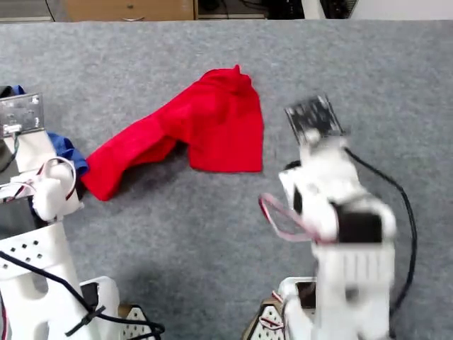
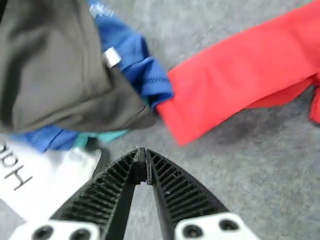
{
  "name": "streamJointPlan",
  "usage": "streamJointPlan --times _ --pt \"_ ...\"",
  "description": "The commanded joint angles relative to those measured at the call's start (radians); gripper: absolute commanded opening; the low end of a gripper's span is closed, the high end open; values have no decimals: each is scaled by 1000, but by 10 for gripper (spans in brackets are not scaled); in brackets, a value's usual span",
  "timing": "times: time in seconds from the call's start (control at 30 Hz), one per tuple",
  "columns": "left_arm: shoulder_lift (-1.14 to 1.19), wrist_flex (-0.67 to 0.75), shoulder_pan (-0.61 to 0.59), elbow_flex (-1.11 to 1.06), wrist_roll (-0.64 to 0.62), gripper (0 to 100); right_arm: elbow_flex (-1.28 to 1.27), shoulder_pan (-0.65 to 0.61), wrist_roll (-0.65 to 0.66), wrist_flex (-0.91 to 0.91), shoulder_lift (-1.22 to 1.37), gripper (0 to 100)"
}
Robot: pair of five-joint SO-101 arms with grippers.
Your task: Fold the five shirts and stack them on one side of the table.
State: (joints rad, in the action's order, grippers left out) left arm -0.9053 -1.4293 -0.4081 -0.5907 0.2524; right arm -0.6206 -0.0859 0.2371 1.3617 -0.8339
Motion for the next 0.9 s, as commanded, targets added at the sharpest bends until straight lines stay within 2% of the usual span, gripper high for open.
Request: streamJointPlan --times 0.0,0.13,0.37,0.53,0.87 --pt "7 -31 -54 44 3 18 97 -41 138 17 231 5" --pt "8 -25 -109 44 112 18 153 -99 239 23 400 4" --pt "8 -32 -146 44 215 18 269 -213 267 17 631 19" --pt "1 -81 -140 44 367 18 375 -231 338 18 832 207" --pt "1 -74 -140 -6 387 18 730 -191 351 23 1231 231"
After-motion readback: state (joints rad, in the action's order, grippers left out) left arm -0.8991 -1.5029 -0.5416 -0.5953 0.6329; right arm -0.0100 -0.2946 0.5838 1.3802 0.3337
